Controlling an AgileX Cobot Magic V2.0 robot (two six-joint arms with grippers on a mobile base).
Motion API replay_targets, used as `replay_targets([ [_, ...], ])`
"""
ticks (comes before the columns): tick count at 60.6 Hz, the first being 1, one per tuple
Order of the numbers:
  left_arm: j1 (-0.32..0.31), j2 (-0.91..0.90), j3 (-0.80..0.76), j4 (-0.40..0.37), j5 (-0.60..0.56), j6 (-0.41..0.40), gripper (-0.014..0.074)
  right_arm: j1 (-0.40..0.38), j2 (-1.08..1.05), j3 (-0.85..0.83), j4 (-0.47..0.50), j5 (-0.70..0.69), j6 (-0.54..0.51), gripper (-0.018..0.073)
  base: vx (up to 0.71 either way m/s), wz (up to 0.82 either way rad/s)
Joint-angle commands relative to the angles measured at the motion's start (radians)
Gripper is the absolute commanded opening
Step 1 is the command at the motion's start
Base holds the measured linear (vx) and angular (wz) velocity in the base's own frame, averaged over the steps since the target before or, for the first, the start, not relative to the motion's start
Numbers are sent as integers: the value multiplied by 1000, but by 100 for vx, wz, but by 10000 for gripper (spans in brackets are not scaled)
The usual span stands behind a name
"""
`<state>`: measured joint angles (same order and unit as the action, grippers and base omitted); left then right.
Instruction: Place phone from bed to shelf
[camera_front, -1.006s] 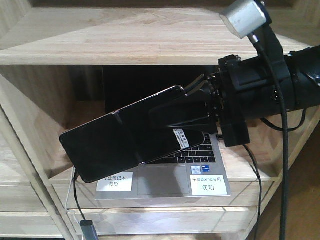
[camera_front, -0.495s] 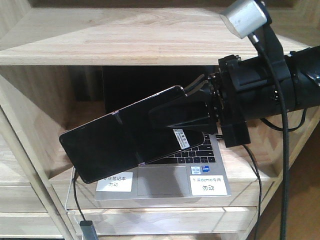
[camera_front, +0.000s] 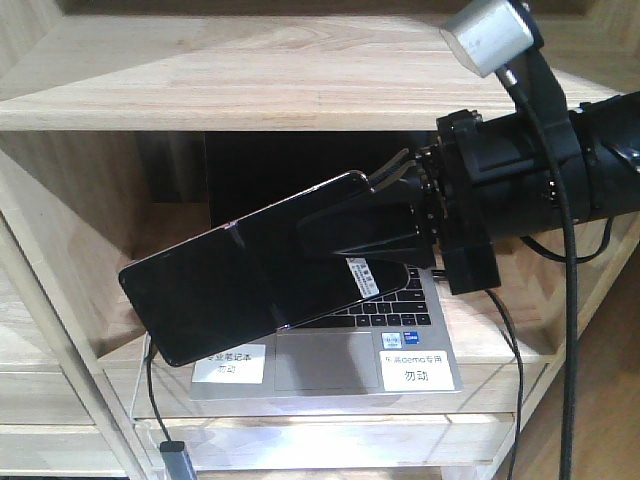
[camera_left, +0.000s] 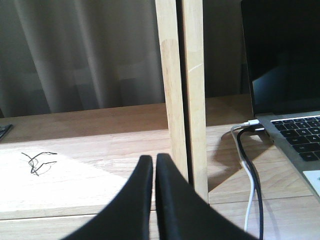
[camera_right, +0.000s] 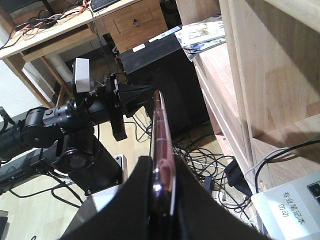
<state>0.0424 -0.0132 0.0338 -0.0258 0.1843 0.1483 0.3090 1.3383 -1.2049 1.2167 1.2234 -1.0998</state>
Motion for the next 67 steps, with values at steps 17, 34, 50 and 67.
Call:
replay_targets([
  [17,-4,-13,-21,-9,-72,-6,1,0,-32,-72,160,61,1,-2,0,0],
  [34,-4,-13,-21,-9,-72,-6,1,0,-32,-251,160,26,50,-2,0,0],
  [50,-4,-13,-21,-9,-72,-6,1,0,-20,-418,153,-184,77,-2,0,0],
  [67,-4,-13,-21,-9,-72,-6,1,0,119,-592,159,-239,77,-2,0,0],
])
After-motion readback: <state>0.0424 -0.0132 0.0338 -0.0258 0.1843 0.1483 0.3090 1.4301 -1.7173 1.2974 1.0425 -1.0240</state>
